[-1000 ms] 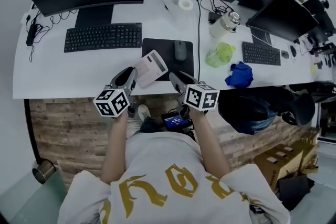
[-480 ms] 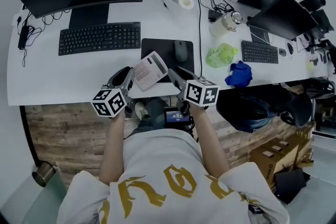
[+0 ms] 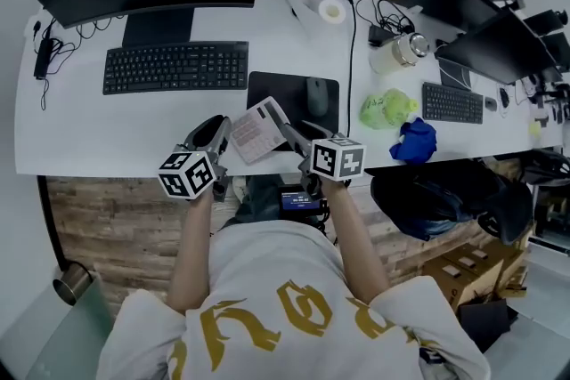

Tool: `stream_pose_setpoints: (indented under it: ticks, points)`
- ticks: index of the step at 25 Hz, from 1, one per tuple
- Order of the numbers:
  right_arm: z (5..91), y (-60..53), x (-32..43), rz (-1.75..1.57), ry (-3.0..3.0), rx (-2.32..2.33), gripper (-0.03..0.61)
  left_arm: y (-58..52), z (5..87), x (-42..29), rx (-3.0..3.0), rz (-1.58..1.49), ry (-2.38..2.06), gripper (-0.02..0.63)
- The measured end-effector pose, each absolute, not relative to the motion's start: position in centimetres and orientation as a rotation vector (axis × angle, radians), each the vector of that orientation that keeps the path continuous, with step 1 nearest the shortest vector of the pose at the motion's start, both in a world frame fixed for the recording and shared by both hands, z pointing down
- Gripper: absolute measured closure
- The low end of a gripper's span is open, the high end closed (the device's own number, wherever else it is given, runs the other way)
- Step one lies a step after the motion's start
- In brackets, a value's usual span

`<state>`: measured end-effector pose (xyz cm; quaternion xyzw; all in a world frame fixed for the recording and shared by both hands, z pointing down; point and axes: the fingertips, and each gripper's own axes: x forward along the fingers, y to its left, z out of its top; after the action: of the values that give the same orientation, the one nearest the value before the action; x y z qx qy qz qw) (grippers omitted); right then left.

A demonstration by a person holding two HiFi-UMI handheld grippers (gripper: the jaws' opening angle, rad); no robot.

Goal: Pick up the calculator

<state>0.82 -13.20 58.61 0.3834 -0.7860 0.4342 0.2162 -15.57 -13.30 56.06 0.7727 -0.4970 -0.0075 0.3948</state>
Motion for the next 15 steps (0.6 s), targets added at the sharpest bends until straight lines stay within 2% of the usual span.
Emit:
stream_pose_setpoints:
  ticks: [15]
  points:
    - [62.9, -14.2, -2.4, 1.340, -2.228, 0.844, 0.414, -13.0, 59.8, -15.0, 1.869, 0.026, -1.257, 0.554]
